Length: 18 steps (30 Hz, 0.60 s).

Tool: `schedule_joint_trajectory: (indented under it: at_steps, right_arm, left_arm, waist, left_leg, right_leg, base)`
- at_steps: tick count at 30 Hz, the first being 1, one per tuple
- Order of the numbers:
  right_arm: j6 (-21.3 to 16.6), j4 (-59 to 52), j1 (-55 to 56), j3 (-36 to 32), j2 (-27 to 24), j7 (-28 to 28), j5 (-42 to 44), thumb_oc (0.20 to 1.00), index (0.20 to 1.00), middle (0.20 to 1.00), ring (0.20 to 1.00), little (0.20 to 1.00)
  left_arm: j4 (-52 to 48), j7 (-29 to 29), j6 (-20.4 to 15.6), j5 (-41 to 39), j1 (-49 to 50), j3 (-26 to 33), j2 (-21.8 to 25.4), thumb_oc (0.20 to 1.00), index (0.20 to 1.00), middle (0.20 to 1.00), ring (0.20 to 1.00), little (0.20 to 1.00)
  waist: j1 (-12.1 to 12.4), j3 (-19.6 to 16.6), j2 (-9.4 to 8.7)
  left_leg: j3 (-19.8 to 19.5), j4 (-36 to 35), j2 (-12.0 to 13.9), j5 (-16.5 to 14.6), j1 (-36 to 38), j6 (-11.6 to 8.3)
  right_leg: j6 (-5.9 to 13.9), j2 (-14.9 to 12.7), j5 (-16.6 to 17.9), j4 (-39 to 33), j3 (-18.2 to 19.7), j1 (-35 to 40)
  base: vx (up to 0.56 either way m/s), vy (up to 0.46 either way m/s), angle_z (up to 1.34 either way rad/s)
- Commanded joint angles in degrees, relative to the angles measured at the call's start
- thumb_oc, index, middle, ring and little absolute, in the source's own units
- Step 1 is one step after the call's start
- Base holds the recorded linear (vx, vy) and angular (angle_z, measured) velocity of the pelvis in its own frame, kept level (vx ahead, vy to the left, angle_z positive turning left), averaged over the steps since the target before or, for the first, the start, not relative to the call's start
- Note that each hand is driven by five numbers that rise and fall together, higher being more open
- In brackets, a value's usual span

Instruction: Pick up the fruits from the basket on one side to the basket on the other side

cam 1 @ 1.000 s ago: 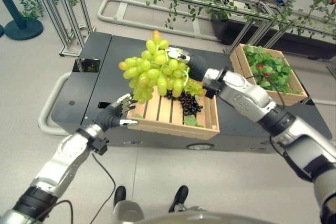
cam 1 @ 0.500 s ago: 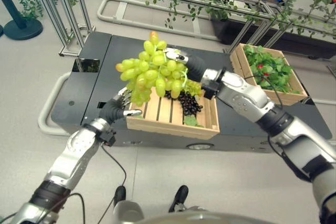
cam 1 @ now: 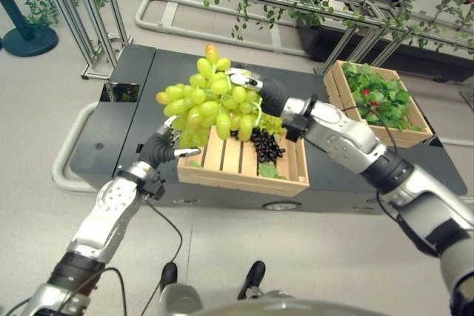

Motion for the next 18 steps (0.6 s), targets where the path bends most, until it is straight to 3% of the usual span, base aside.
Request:
schedule_joint_trajectory:
  at_steps: [1, 18]
  right_arm:
    - [-2.7, -4.3, -1.2, -1.8, 1.4, 1.0, 2.0, 0.2, 0.2, 0.2, 0.2, 0.2]
    - [-1.4, -3.7, 0.2, -0.5, 1.3, 1.3, 0.3, 0.2, 0.2, 0.2, 0.2, 0.2]
  left_arm:
    - [-1.7, 0.4, -4.2, 1.1, -4.9, 0.5, 1.6, 1.0, 1.0, 1.0, 1.0, 1.0]
    - [-3.3, 0.3, -4.2, 0.3, -7.7, -0.4, 2.3, 1.0, 1.0, 1.0, 1.0, 1.0]
  waist:
    - [0.9, -0.6, -0.21]
    - [0.8, 0.0, 0.16]
  left_leg:
    - [-1.3, 0.1, -2.7, 1.6, -2.4, 2.81]
    - [-1.1, 0.6, -2.8, 1.3, -2.8, 2.87]
  right_leg:
    - [7.54, -3.1, -3.7, 3.7, -2.4, 4.5]
    - [7.7, -3.5, -3.5, 3.7, -1.8, 4.1]
  base:
    - [0.0, 0.0, 0.0]
    - [0.0, 0.0, 0.0]
